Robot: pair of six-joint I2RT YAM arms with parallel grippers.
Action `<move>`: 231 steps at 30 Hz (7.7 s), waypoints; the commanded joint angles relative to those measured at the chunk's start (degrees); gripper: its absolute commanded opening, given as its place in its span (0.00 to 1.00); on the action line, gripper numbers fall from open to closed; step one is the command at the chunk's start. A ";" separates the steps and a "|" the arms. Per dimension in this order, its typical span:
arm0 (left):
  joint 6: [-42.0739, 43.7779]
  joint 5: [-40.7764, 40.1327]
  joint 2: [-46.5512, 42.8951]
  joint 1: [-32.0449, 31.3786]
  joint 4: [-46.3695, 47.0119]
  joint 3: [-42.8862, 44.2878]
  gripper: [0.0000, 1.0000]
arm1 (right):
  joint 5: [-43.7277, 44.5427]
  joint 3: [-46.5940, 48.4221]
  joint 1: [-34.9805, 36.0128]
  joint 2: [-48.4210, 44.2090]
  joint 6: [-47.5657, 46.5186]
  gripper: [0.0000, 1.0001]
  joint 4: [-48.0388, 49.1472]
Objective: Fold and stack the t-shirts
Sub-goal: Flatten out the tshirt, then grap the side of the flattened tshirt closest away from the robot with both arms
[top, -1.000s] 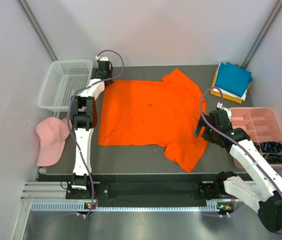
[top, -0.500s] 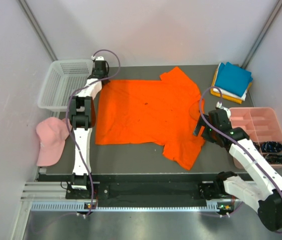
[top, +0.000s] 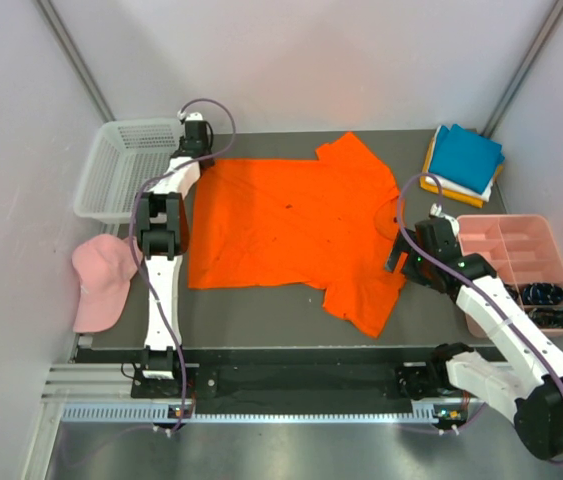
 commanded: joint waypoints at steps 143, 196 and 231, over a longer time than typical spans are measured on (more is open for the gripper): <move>-41.09 -21.46 -94.70 -24.39 -11.43 -98.95 0.99 | 19.57 -10.74 46.73 15.59 38.81 0.00 2.20; -40.21 -11.81 -84.16 -11.30 -4.40 -97.11 0.48 | 19.92 -11.35 46.73 14.19 38.90 0.00 0.62; -40.38 -6.53 -81.61 -8.04 -0.88 -99.04 0.07 | 20.36 -13.02 46.65 10.06 41.01 0.00 -1.58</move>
